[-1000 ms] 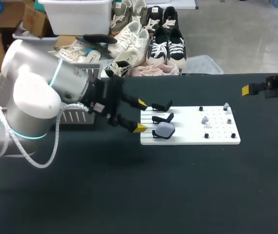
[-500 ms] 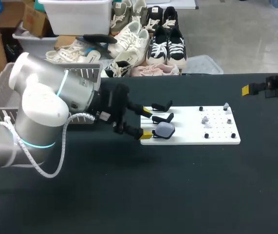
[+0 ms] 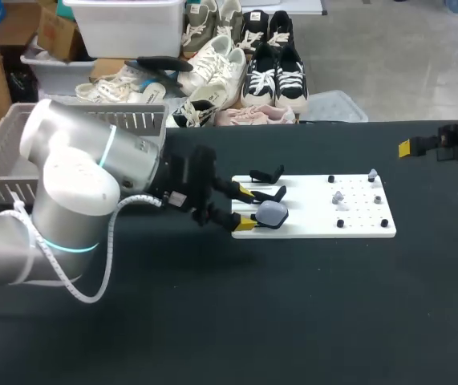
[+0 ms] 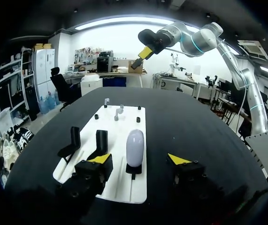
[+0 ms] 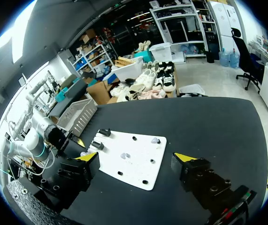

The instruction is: Pick up each earbud case from the left stands, insert the matching earbuds, close the lid, and place the case in the box.

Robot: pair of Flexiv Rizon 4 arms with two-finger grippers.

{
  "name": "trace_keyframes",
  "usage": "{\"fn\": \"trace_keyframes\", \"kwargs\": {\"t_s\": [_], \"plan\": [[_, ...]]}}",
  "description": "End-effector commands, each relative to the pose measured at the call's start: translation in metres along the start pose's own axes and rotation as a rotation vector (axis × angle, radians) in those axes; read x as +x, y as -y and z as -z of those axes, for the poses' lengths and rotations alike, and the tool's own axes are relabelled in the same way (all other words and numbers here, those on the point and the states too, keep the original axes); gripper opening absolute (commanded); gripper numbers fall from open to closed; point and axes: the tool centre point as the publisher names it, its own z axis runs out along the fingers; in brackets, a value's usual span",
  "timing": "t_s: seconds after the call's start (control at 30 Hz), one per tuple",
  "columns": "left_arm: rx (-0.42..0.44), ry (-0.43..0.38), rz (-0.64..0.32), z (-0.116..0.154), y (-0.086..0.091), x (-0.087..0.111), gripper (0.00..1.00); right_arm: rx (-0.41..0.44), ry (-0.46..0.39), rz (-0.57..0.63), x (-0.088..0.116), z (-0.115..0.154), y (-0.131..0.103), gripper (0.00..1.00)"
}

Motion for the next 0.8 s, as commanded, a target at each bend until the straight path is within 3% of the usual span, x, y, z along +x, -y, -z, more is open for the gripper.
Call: {"fn": "trace_keyframes", "kwargs": {"t_s": [0.03, 0.6, 0.8], "plan": [[-0.006, 0.008, -0.003, -0.005, -0.002, 0.001, 0.72, -0.007, -0.001, 0.001, 0.000, 0.000, 0.002, 1.00], [0.004, 0.014, -0.007, -0.020, -0.002, 0.001, 0.61, -0.007, -0.001, 0.001, 0.000, 0.000, 0.002, 1.00], [-0.010, 0.012, -0.009, -0.026, -0.007, 0.003, 0.52, -0.007, -0.001, 0.001, 0.000, 0.000, 0.002, 1.00]]}}
